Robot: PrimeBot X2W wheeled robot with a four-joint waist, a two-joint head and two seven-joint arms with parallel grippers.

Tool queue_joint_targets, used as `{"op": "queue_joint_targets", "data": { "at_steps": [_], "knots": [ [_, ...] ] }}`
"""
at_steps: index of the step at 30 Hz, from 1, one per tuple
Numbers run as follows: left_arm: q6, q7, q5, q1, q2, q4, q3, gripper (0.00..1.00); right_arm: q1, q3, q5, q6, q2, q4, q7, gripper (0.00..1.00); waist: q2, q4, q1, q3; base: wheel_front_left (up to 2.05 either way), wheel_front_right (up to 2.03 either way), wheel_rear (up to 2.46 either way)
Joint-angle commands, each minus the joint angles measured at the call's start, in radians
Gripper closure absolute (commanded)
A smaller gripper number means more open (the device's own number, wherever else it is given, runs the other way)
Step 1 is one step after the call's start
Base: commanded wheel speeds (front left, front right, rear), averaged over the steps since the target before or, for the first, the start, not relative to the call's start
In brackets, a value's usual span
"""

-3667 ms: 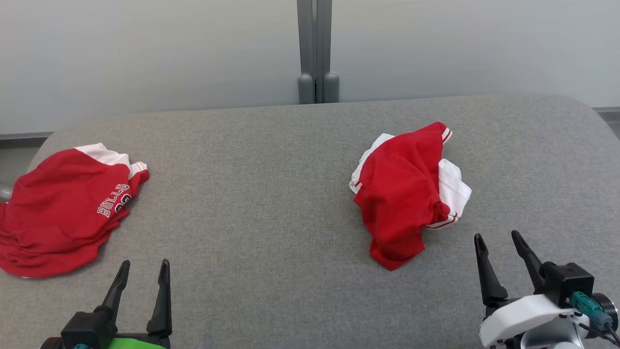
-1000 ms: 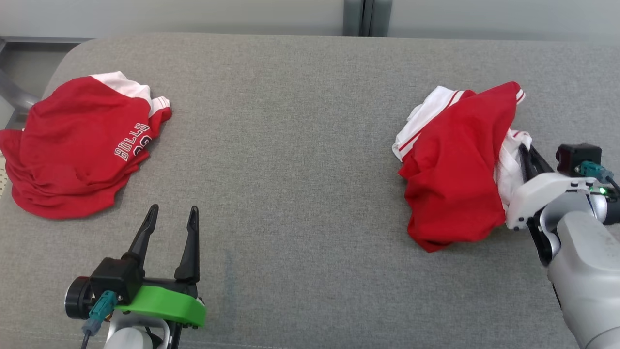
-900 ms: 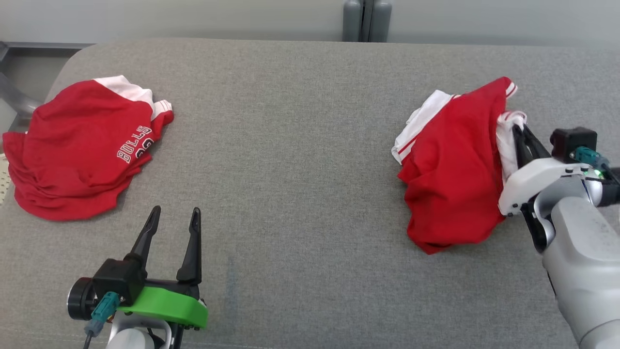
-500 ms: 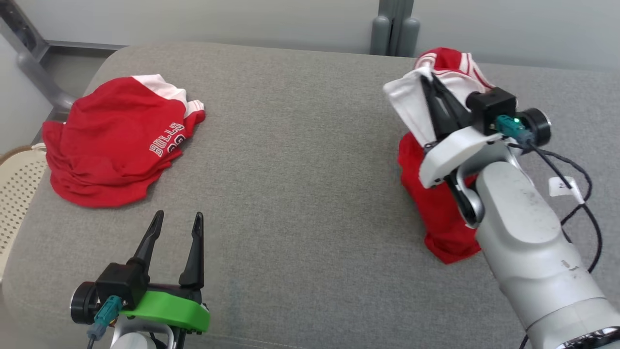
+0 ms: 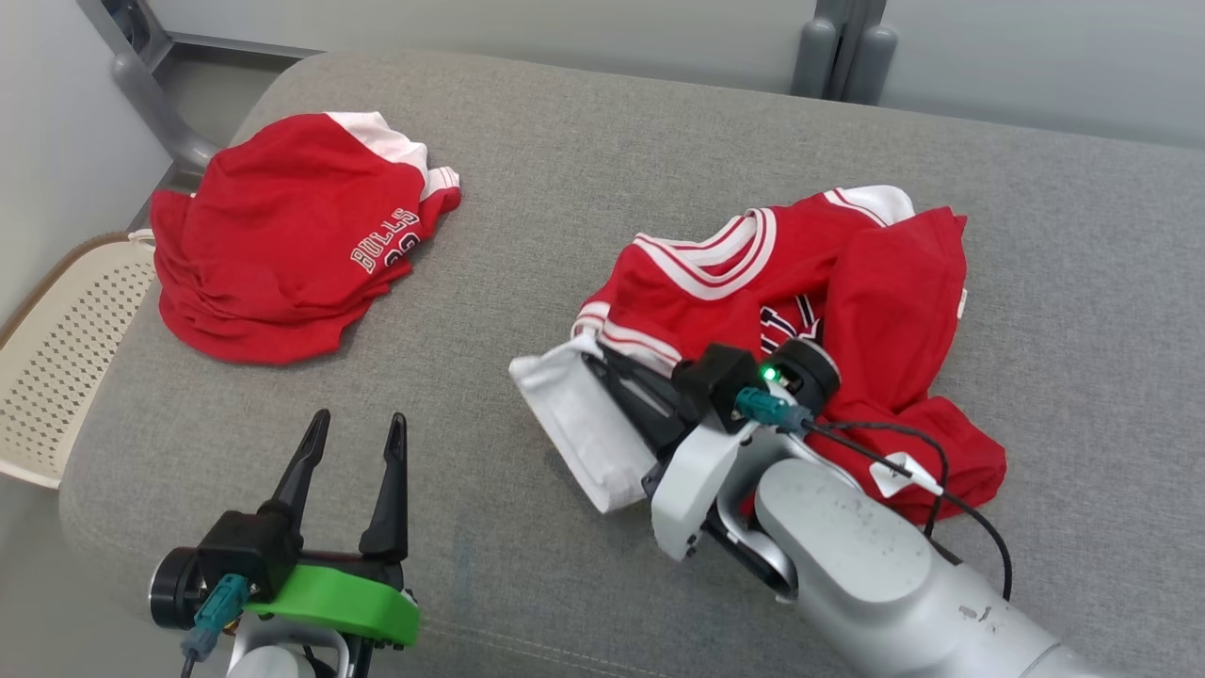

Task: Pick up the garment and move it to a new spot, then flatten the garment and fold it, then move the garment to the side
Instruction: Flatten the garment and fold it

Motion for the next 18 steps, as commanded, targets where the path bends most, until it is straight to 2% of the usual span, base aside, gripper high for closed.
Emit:
{"op": "queue_joint_targets", "data": {
  "at_steps": [1,2,3,7,12,18],
  "knots": [
    [-0.002,-0.001,-0.001,-0.014,-0.003,0.0,0.0,0.0,0.02,0.031,0.021,-0.002,-0.005,-0.004,-0.003,0.89,0.0,0.002,0.0,0.009,0.0,0.0,0.0],
    [-0.002,-0.001,0.0,-0.016,-0.003,0.002,-0.001,0.0,0.022,0.05,0.035,-0.002,-0.006,-0.004,-0.003,0.26,0.0,0.001,0.0,0.011,0.0,0.0,0.0],
    [-0.002,-0.001,0.0,-0.019,-0.004,0.004,-0.001,0.0,0.022,0.058,0.043,-0.002,-0.005,-0.001,-0.003,0.0,0.0,-0.001,0.0,0.012,0.0,0.0,0.0],
    [-0.002,-0.001,0.004,-0.026,-0.005,0.003,0.006,0.0,-0.004,0.022,0.039,-0.002,-0.006,0.016,-0.003,0.0,0.0,-0.021,0.0,0.012,0.0,0.0,0.0],
    [-0.002,-0.001,0.011,-0.009,-0.003,0.001,0.023,0.0,-0.027,-0.12,-0.036,-0.002,-0.009,0.047,-0.002,0.0,0.0,-0.057,0.0,-0.007,0.0,0.0,0.0],
    [-0.002,0.0,0.018,0.011,-0.004,-0.006,0.036,0.0,0.011,-0.299,-0.106,-0.002,-0.094,0.042,-0.003,0.0,0.0,-0.089,0.0,-0.025,0.0,0.0,0.0]
  ]
}}
